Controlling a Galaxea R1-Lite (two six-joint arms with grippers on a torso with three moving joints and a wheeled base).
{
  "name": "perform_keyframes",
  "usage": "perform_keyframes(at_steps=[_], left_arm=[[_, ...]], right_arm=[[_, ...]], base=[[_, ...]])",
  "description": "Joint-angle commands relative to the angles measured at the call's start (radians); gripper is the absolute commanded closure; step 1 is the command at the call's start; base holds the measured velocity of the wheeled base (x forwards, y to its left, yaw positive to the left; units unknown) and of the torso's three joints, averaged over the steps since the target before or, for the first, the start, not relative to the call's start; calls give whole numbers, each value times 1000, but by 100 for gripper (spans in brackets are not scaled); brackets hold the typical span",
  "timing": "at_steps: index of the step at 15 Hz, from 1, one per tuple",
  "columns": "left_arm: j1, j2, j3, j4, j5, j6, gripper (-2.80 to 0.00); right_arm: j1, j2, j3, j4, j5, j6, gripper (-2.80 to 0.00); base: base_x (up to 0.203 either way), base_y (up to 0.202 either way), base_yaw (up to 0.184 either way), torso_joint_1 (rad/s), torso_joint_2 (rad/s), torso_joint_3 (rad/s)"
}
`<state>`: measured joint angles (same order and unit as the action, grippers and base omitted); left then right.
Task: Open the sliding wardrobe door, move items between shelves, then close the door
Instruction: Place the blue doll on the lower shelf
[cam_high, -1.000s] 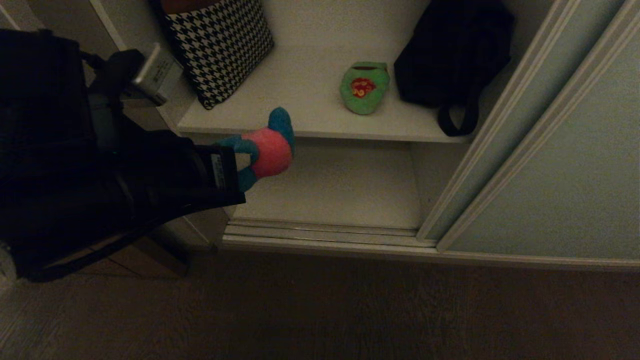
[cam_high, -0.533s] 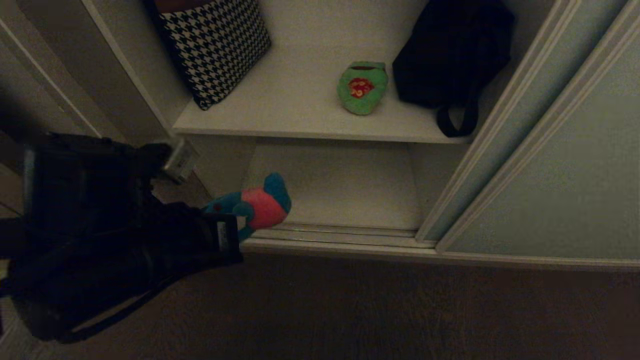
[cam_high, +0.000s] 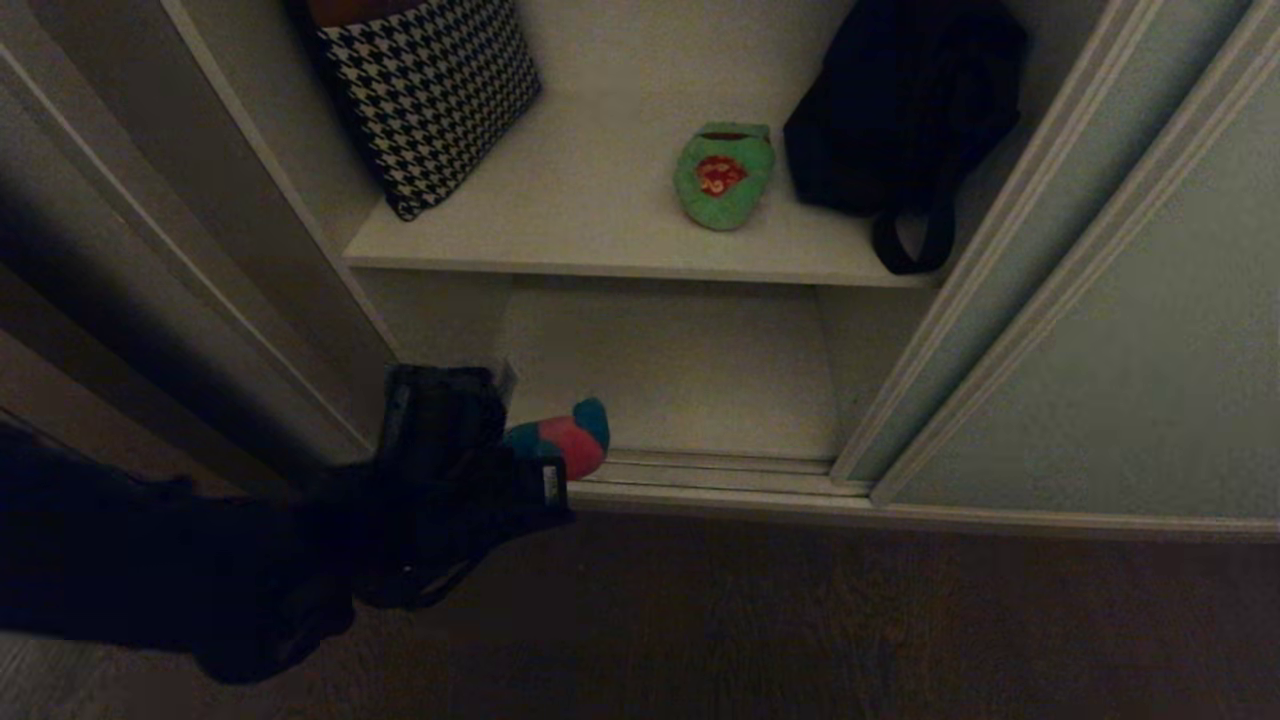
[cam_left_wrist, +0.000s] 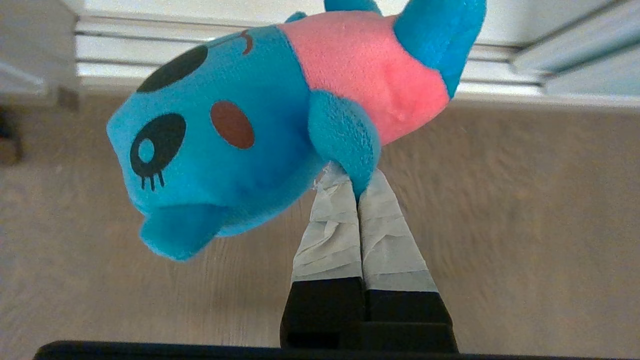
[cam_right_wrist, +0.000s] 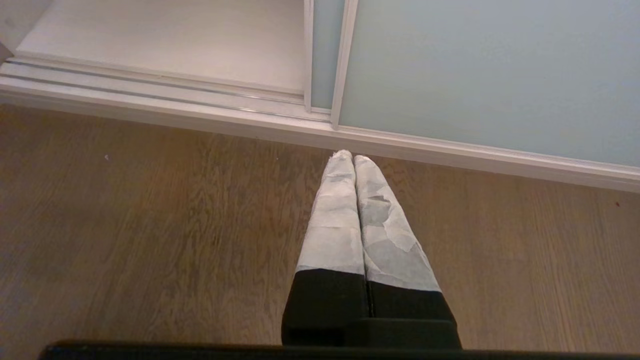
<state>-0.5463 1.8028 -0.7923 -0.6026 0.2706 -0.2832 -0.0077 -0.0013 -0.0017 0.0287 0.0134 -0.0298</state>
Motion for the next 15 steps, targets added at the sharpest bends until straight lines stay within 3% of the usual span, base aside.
perform_keyframes(at_steps=[1,8,15], left_arm=[[28,244,-72,-137,0,15,0],[129,516,-425,-249,-92,141,0],[209,821,-805,-370,-101,230,0]], right_arm=[[0,0,0,0,0,-1,0],[0,0,0,0,0,-1,0],[0,0,0,0,0,-1,0]], base=[[0,0,0,0,0,0],[0,0,0,0,0,0],[0,0,0,0,0,0]])
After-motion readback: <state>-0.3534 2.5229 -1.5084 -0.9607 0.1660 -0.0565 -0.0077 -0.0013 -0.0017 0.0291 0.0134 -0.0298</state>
